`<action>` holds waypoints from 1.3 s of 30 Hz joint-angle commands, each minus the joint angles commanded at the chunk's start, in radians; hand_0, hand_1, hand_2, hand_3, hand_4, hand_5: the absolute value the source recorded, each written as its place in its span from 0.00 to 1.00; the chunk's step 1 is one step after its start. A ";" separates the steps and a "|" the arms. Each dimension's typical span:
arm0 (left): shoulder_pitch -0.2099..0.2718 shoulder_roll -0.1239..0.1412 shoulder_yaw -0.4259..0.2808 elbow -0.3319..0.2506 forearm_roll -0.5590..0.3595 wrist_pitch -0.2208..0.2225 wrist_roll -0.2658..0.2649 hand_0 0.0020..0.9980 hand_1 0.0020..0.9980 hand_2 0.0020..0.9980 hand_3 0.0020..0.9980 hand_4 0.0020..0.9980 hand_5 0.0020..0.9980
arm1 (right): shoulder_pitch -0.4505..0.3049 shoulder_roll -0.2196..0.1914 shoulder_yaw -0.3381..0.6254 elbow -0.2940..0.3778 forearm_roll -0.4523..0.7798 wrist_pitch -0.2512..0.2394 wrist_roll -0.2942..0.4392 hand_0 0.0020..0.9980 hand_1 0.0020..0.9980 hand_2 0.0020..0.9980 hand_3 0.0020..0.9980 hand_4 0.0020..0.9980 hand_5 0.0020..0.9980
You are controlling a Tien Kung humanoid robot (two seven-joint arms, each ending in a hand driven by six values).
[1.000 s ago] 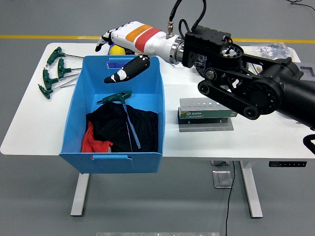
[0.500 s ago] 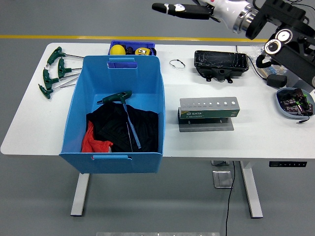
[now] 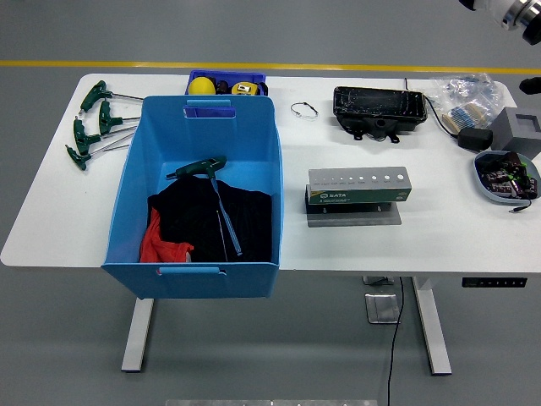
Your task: Lift tool from toolbox,place it in box,lift tool from toolbox,place it in box
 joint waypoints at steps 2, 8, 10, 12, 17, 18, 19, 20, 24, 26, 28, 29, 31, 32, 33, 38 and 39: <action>0.002 -0.003 -0.031 0.000 0.031 0.003 0.006 0.53 0.47 0.47 0.66 0.72 0.64 | -0.026 -0.019 0.035 0.004 0.009 0.003 -0.002 0.98 0.90 0.87 0.88 1.00 0.92; 0.008 -0.011 -0.094 0.000 0.098 0.004 0.022 0.53 0.47 0.47 0.66 0.72 0.64 | -0.116 -0.090 0.117 0.022 0.016 0.024 -0.013 0.97 0.89 0.86 0.88 1.00 0.92; 0.009 -0.013 -0.108 0.000 0.113 0.004 0.026 0.53 0.47 0.47 0.66 0.72 0.64 | -0.138 -0.103 0.137 0.024 0.024 0.025 -0.015 0.97 0.89 0.86 0.88 1.00 0.92; 0.009 -0.015 -0.135 0.000 0.140 0.005 0.032 0.53 0.47 0.47 0.66 0.71 0.64 | -0.173 -0.119 0.174 0.026 0.038 0.023 -0.015 0.95 0.88 0.86 0.88 1.00 0.91; 0.010 -0.019 -0.147 0.000 0.147 0.005 0.034 0.53 0.47 0.47 0.66 0.71 0.64 | -0.253 -0.143 0.239 0.043 0.046 0.020 -0.012 0.95 0.88 0.86 0.88 1.00 0.91; 0.010 -0.020 -0.146 0.000 0.145 0.004 0.034 0.53 0.47 0.47 0.66 0.71 0.64 | -0.273 -0.148 0.253 0.051 0.044 0.021 -0.013 0.95 0.88 0.86 0.88 1.00 0.91; 0.010 -0.020 -0.145 0.000 0.143 0.004 0.034 0.53 0.47 0.47 0.66 0.71 0.64 | -0.292 -0.151 0.263 0.056 0.044 0.021 -0.013 0.95 0.88 0.86 0.88 1.00 0.91; 0.010 -0.021 -0.145 0.000 0.143 0.003 0.034 0.53 0.47 0.47 0.66 0.71 0.64 | -0.314 -0.154 0.276 0.062 0.044 0.021 -0.014 0.95 0.88 0.86 0.88 1.00 0.91; 0.011 -0.024 -0.145 0.000 0.144 0.002 0.036 0.53 0.47 0.48 0.66 0.71 0.64 | -0.388 -0.150 0.323 0.077 0.043 0.013 -0.016 0.95 0.88 0.87 0.88 1.00 0.91; 0.011 -0.025 -0.148 0.000 0.149 0.001 0.037 0.53 0.47 0.48 0.66 0.71 0.64 | -0.418 -0.148 0.345 0.085 0.045 0.009 -0.016 0.95 0.88 0.87 0.88 1.00 0.91; 0.012 -0.026 -0.155 0.000 0.157 0.001 0.040 0.53 0.47 0.48 0.66 0.71 0.64 | -0.455 -0.146 0.369 0.099 0.047 0.002 -0.013 0.95 0.88 0.87 0.88 1.00 0.91; 0.012 -0.027 -0.156 0.000 0.159 0.001 0.040 0.53 0.47 0.48 0.66 0.71 0.64 | -0.466 -0.145 0.377 0.103 0.048 0.000 -0.013 0.95 0.88 0.87 0.88 1.00 0.91; 0.012 -0.028 -0.159 0.000 0.164 0.000 0.042 0.54 0.47 0.48 0.66 0.71 0.64 | -0.502 -0.141 0.400 0.116 0.052 -0.007 -0.008 0.96 0.88 0.87 0.88 1.00 0.91; 0.013 -0.028 -0.160 0.000 0.166 -0.001 0.043 0.54 0.47 0.48 0.66 0.71 0.64 | -0.512 -0.140 0.407 0.118 0.054 -0.009 -0.007 0.96 0.88 0.87 0.88 1.00 0.91; 0.013 -0.028 -0.160 0.000 0.167 -0.001 0.043 0.54 0.47 0.48 0.66 0.71 0.64 | -0.521 -0.138 0.414 0.121 0.055 -0.012 -0.006 0.96 0.88 0.87 0.88 1.00 0.91; 0.012 -0.029 -0.165 0.000 0.181 -0.004 0.047 0.54 0.48 0.48 0.66 0.71 0.64 | -0.607 -0.116 0.490 0.133 0.053 -0.021 0.003 0.96 0.88 0.87 0.88 1.00 0.91; 0.011 -0.029 -0.178 0.000 0.197 -0.007 0.051 0.54 0.48 0.48 0.66 0.71 0.64 | -0.621 -0.112 0.504 0.134 0.053 -0.022 0.004 0.96 0.88 0.87 0.88 1.00 0.91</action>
